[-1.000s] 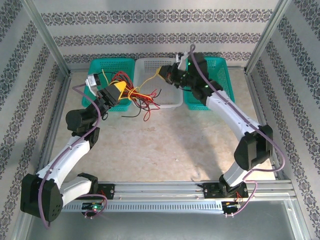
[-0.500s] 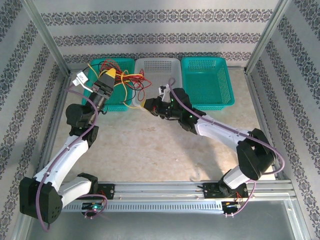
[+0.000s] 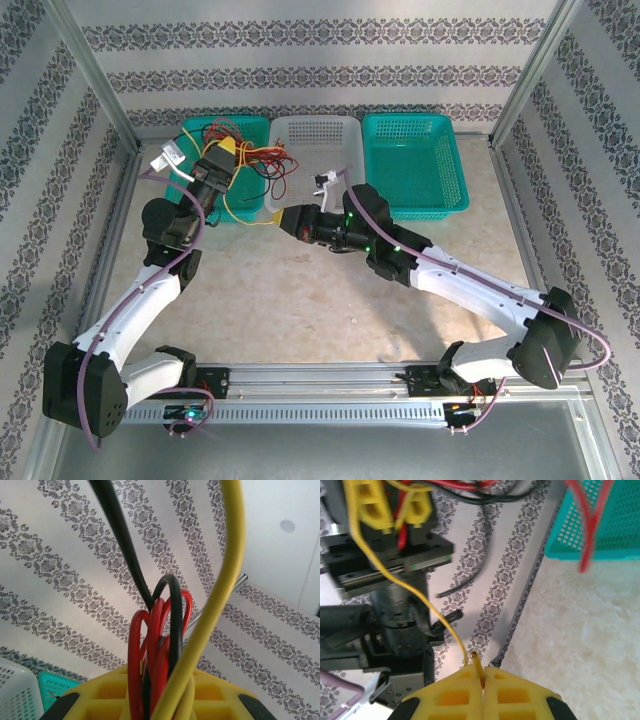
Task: Untangle the cables
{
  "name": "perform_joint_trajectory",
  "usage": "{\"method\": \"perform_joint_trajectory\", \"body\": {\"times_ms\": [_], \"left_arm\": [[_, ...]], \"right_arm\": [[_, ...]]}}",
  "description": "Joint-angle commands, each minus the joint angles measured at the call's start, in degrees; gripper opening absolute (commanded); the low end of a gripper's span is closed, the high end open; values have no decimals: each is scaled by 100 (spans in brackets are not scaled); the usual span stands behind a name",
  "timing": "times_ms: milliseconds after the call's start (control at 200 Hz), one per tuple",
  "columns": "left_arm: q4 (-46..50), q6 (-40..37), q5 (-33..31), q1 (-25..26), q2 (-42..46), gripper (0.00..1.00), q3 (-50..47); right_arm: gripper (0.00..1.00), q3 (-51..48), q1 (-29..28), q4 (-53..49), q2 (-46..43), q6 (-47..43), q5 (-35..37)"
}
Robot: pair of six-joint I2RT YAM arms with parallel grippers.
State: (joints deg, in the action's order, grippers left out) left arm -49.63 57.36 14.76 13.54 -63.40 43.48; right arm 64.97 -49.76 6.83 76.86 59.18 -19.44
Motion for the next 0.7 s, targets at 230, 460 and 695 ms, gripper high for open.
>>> {"method": "perform_joint_trajectory", "body": {"times_ms": [230, 460, 695], "left_arm": [[234, -305, 298, 24, 97, 0, -366], [416, -296, 594, 24, 271, 0, -742], [341, -207, 1241, 21, 414, 0, -1085]], "right_arm": [[0, 1246, -64, -1182, -249, -1078, 213], [0, 2111, -56, -2021, -180, -1597, 390], [0, 2962, 28, -2547, -84, -2103, 754]]}}
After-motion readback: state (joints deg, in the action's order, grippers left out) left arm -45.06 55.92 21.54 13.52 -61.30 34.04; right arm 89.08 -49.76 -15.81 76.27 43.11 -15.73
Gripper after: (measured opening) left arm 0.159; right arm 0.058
